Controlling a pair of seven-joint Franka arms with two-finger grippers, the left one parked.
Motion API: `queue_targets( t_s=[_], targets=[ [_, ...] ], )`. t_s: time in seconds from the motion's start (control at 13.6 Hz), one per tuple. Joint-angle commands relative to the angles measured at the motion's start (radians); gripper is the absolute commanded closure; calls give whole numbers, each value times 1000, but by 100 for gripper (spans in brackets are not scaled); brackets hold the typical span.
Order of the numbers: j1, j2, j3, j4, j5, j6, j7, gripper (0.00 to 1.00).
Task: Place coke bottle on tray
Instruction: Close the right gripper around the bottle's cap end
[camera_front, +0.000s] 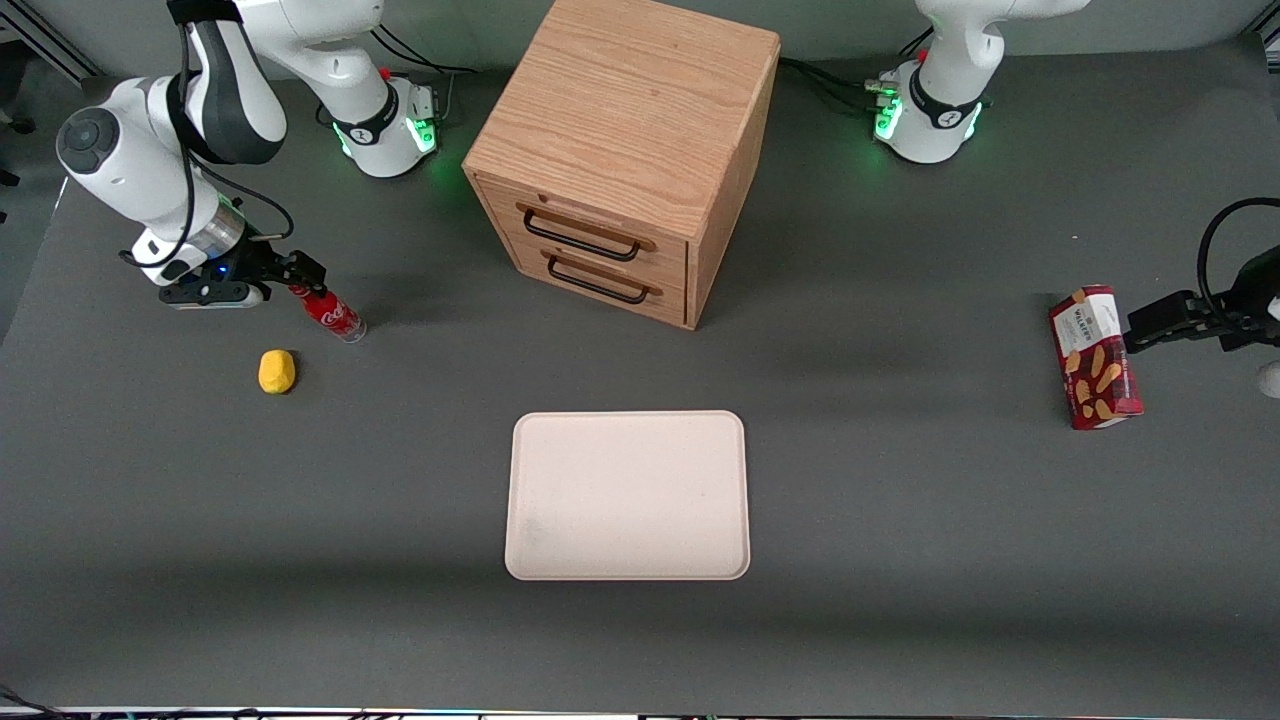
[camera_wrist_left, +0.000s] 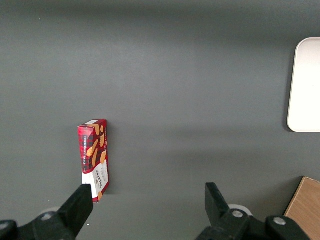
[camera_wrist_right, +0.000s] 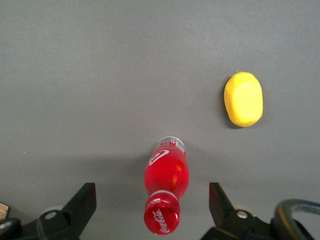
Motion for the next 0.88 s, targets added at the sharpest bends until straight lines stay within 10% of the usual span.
queue_targets(
  t_s=[0.0, 0.37, 0.59, 0.81],
  targets=[
    [21, 6, -17, -26, 4, 35, 15, 0],
    [21, 9, -17, -26, 4, 29, 13, 1],
    [21, 9, -23, -23, 4, 8, 13, 64],
    [19, 9, -23, -17, 4, -11, 10, 100]
  ],
)
